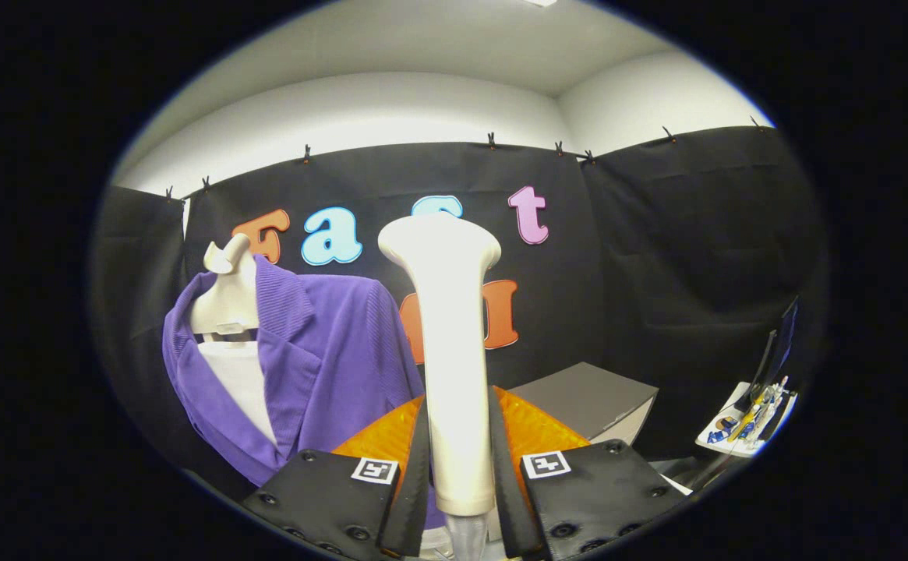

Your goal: Iron the clothes twice with a garment steamer, once on the left side and once on the right side.

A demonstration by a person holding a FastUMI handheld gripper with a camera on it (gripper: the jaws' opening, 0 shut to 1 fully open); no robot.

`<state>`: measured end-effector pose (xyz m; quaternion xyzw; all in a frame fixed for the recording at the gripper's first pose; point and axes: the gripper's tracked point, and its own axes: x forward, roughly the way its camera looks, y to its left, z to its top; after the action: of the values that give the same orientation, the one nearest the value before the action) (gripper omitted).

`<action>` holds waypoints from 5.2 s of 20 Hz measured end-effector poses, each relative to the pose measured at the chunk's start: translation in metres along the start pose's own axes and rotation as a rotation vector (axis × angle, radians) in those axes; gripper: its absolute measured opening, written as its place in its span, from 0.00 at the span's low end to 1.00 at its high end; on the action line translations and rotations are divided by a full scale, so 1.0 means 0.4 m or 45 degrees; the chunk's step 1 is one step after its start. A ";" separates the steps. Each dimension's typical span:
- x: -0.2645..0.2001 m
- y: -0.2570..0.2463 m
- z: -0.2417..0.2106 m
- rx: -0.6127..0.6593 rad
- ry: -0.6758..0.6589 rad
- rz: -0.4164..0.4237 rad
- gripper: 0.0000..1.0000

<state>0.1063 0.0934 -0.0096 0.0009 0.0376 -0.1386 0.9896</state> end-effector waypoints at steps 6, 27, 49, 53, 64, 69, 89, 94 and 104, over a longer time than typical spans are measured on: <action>-0.064 0.155 -0.053 -0.015 0.003 0.057 0.45; -0.023 0.219 -0.480 -0.117 0.288 0.005 0.45; -0.099 0.103 -1.055 -0.135 0.715 -0.004 0.45; -0.124 0.076 -1.143 -0.131 0.797 -0.003 0.45; -0.160 0.078 -1.065 -0.049 0.761 -0.028 0.45; -0.168 0.128 -0.815 -0.042 0.558 -0.036 0.45; -0.234 0.640 -0.375 -0.089 0.092 0.153 0.45; -0.189 0.739 -0.465 -0.162 0.146 0.179 0.45; -0.157 0.738 -0.733 -0.215 0.370 0.130 0.45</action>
<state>0.1053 0.3980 -0.2997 -0.0604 0.1917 -0.0828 0.9761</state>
